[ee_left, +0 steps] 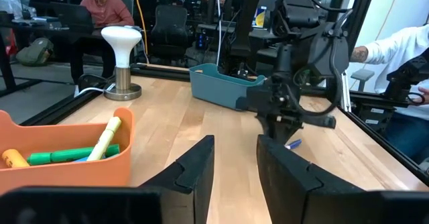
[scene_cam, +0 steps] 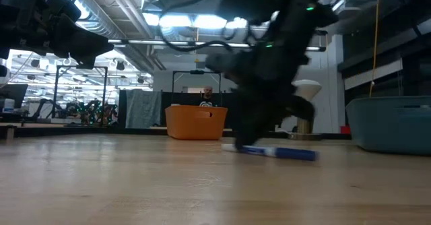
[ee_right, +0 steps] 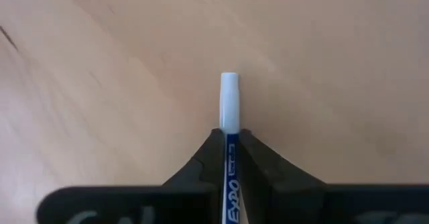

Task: Pick & Place Markers
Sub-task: Put the dark blue marker pen into the yellow bin

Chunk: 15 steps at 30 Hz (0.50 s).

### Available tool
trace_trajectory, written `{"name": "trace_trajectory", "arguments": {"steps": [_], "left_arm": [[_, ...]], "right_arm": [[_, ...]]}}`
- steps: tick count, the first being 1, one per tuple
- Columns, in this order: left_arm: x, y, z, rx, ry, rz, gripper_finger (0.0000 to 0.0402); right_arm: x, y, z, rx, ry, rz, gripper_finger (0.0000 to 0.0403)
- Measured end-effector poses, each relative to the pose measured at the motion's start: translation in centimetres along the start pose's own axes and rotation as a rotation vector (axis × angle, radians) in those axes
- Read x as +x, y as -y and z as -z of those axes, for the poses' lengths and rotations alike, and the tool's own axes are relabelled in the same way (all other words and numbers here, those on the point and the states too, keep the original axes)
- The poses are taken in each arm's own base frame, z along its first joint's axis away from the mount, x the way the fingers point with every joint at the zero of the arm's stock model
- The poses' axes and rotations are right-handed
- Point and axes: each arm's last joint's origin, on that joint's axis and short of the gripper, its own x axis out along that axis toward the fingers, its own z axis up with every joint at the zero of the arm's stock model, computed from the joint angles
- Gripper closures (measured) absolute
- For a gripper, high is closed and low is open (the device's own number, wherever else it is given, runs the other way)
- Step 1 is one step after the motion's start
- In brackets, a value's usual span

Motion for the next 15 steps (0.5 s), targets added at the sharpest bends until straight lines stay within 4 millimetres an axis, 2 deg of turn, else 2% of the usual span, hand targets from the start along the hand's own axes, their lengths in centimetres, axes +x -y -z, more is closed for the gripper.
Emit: {"name": "trace_trajectory", "arguments": {"steps": [8,15], "left_arm": [[0.0,0.0,0.0,0.0,0.0,0.0,0.029],[0.0,0.0,0.0,0.0,0.0,0.0,0.0295]], "right_arm": [[1.4,-3.1,-3.4,-0.204,0.078,-0.029,0.0376],[2.6,-6.2,-4.9,-0.435,0.047,-0.104,0.0397]]}}
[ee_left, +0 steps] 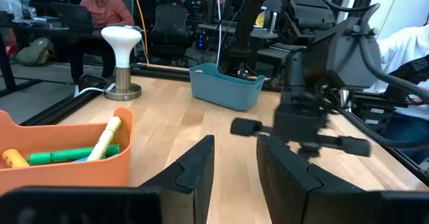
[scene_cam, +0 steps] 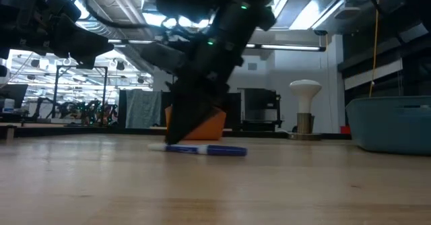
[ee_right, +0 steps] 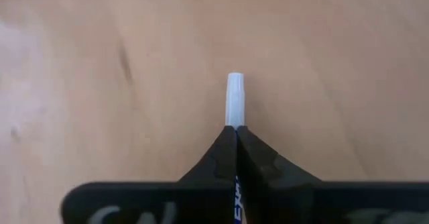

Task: Pick & Place Markers
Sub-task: Put the dark blue marker pen into the yellow bin

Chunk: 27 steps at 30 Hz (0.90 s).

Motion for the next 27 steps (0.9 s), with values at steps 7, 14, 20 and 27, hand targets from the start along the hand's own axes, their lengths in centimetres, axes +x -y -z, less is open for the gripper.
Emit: {"name": "trace_trajectory", "arguments": {"steps": [7,14,20,27], "left_arm": [[0.0,0.0,0.0,0.0,0.0,0.001,0.029],[0.0,0.0,0.0,0.0,0.0,0.0,0.0294],[0.0,0.0,0.0,0.0,0.0,0.0,0.0291],[0.0,0.0,0.0,0.0,0.0,0.001,0.0293]], "right_arm": [[0.7,-1.2,-1.5,-0.196,0.009,-0.053,0.0392],[0.2,-1.5,-2.3,-0.27,0.037,-0.065,0.0358],[-1.4,-1.5,-4.2,-0.334,0.037,-0.073,0.0286],[-5.0,-0.8,-4.8,-0.213,-0.178,0.039,0.0215]]}}
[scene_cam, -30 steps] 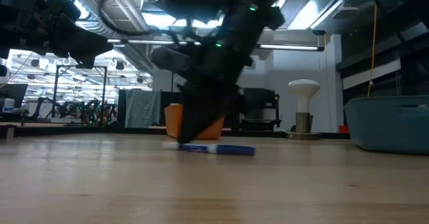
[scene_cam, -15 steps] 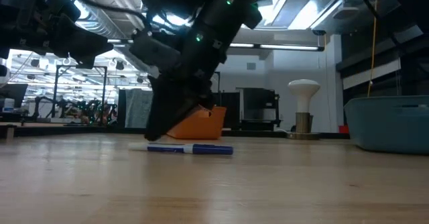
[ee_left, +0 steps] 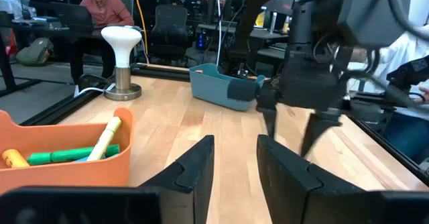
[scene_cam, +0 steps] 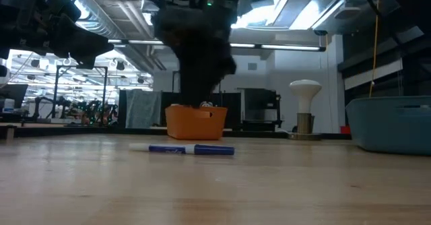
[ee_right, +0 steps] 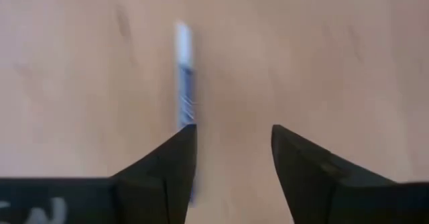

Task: Pick & Place Markers
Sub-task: Put the dark blue marker pen into the yellow bin

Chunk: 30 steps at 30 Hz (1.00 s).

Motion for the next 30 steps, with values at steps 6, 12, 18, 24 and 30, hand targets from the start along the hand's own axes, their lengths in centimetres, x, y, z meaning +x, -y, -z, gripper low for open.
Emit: {"name": "trace_trajectory", "arguments": {"steps": [6,12,18,24,30], "left_arm": [[0.0,0.0,0.0,0.0,0.0,-0.001,0.0293],[0.0,0.0,0.0,0.0,0.0,0.0,0.0291],[0.0,0.0,0.0,0.0,0.0,0.0,0.0295],[0.0,0.0,0.0,0.0,0.0,0.0,0.029],[0.0,0.0,0.0,0.0,0.0,0.0,0.0294]], "right_arm": [[0.9,-1.7,1.8,0.002,-0.037,0.047,0.0211],[1.1,-3.3,2.2,-0.018,0.022,0.073,0.0226],[2.5,-4.0,3.4,-0.106,0.011,0.13,0.0238],[5.3,-4.4,3.9,-0.111,-0.011,0.062,0.0239],[6.4,-4.3,4.1,-0.136,-0.024,0.088,0.0247]]}}
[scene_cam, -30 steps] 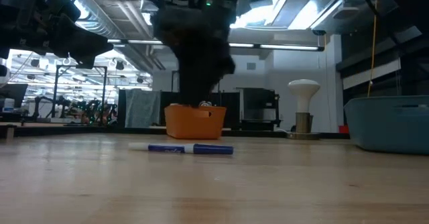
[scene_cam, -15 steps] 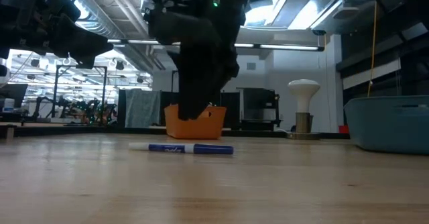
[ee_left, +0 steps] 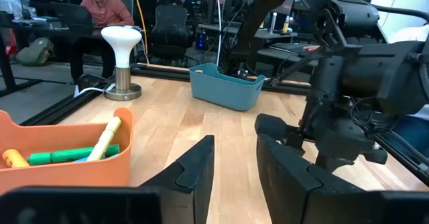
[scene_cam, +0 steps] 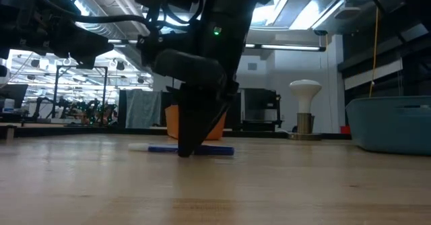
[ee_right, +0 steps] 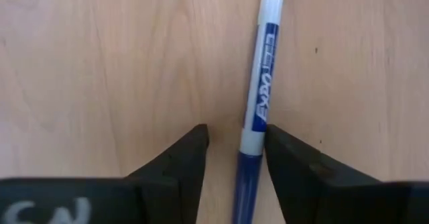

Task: Pick & Place Markers
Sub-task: Put the dark blue marker pen into the yellow bin

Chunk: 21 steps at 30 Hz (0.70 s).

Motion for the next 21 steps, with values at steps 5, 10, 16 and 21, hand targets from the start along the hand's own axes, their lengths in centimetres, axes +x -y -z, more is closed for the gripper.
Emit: {"name": "trace_trajectory", "arguments": {"steps": [5,10,16,21], "left_arm": [[0.0,0.0,0.0,0.0,0.0,0.0,0.0293],[0.0,0.0,0.0,0.0,0.0,0.0,0.029],[0.0,0.0,0.0,0.0,0.0,0.0,0.0295],[0.0,0.0,0.01,0.0,-0.001,0.0,0.0292]], "right_arm": [[0.1,0.01,0.12,0.012,-0.004,0.026,0.0298],[0.17,0.11,0.15,0.016,-0.012,0.021,0.0365],[0.33,0.0,-0.43,0.015,0.05,0.005,0.037],[0.42,0.04,-0.7,0.011,0.07,-0.014,0.0342]]}}
